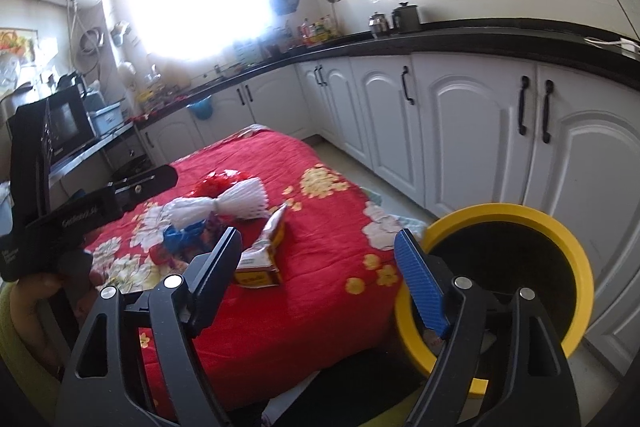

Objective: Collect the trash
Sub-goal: 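Grasp the white foam mesh sleeve with the left tool while the right tool grasps the seasoning packet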

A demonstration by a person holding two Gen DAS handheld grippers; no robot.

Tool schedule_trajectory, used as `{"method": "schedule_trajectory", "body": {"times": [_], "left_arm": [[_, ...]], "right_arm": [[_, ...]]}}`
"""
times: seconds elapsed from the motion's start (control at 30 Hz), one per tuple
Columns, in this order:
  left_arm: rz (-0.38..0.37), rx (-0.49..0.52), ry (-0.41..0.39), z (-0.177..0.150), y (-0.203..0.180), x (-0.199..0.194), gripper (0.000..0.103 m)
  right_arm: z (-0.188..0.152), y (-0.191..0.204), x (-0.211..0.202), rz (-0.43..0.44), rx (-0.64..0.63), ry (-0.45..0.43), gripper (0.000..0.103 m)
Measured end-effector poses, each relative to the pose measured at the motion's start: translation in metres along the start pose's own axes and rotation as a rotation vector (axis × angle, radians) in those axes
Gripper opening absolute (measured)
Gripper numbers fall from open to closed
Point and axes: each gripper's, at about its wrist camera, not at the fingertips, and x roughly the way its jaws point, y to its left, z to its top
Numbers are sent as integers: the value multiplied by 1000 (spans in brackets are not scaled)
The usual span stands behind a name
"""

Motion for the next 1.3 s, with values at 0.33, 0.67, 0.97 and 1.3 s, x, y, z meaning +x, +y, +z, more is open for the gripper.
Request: {"method": "schedule_trajectory", "body": {"times": [0.33,0.67,0.97,1.3], "left_arm": [[65,-75,-18,4,45,-1,92],[58,-111,45,-5,69,15,84],[18,-102,96,-11,68,33,63],[9,-101,134,-14,64,51,52]], "right_arm": [[-6,35,36,46,-60,74,78],[-18,55,88,55,-104,165,78],[-27,53,121,57,-83,223,78],[-36,52,145,53,-47,247,70]]}}
